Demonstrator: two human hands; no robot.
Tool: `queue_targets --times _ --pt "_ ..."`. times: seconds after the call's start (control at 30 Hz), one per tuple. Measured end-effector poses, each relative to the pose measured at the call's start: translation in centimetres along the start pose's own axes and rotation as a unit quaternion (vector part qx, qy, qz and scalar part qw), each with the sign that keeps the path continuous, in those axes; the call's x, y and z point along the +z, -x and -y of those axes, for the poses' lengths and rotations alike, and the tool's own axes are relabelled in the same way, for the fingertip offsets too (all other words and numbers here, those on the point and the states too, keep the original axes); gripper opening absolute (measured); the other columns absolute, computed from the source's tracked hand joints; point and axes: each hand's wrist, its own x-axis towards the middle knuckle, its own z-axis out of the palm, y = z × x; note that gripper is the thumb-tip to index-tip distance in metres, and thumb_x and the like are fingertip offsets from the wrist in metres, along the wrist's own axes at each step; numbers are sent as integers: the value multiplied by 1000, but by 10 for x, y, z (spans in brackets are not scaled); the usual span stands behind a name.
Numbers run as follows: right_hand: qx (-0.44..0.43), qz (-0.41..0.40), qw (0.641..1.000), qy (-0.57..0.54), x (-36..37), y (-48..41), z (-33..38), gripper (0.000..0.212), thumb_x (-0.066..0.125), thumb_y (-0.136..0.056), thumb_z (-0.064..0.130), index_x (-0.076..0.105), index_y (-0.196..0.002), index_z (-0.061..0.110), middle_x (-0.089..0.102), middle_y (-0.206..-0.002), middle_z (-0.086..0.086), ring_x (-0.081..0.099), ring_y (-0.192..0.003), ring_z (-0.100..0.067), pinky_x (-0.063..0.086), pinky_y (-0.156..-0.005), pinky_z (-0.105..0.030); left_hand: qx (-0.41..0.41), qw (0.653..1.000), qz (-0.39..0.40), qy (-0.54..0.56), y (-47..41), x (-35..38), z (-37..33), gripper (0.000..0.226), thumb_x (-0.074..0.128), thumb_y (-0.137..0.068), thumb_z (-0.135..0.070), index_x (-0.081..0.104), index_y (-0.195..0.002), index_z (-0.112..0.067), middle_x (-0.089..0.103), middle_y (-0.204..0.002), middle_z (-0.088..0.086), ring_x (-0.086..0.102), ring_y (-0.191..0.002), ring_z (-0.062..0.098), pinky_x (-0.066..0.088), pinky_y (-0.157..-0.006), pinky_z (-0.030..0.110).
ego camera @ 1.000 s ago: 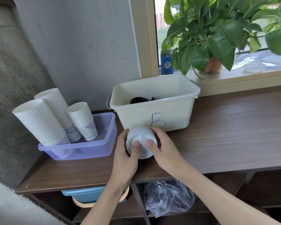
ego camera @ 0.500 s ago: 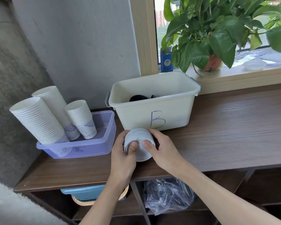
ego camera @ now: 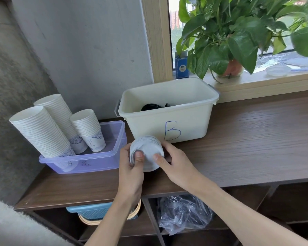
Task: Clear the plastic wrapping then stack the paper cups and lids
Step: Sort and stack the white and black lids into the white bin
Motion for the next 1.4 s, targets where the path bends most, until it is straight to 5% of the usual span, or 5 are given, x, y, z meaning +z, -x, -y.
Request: queue_targets --times 0.2,0.4,0.83,1.23,1.4 --pt "-5 -71 997 9 -1 -1 -4 35 57 -95 20 51 -130 19 58 -123 5 53 -114 -4 43 -101 -29 28 994 70 -75 2 3 -8 64 61 -82 -56 50 -137 -23 61 -129 -17 56 -119 -5 45 -98 16" --pt "3 -39 999 5 -1 0 -4 36 56 -96 25 49 -131 18 61 -121 6 56 -112 -5 44 -98 -25 30 996 44 -73 2 2 -6 36 66 -91 -29 56 -125 -24 68 -117 -8 64 -109 7 50 -94 27" --pt "-31 -47 997 46 0 1 -1 39 52 -87 31 59 -121 14 65 -112 2 58 -104 -13 44 -91 -25 46 990 7 -130 6 9 -9 34 63 -90 1 50 -111 -24 61 -105 -9 56 -88 -10 42 -78 5" --pt "3 -32 999 8 -2 -2 -2 33 55 -97 25 52 -129 22 62 -120 10 55 -112 0 45 -97 -23 -5 999 36 -31 1 3 -5 59 66 -75 -52 53 -126 -25 63 -123 -7 60 -112 5 47 -95 25" --pt "-14 -42 999 17 0 -1 -2 41 58 -93 32 53 -131 18 59 -125 4 52 -118 -8 41 -103 -30 18 997 46 -57 2 3 -8 32 66 -90 -34 62 -119 -23 72 -111 -6 66 -106 9 52 -91 28"
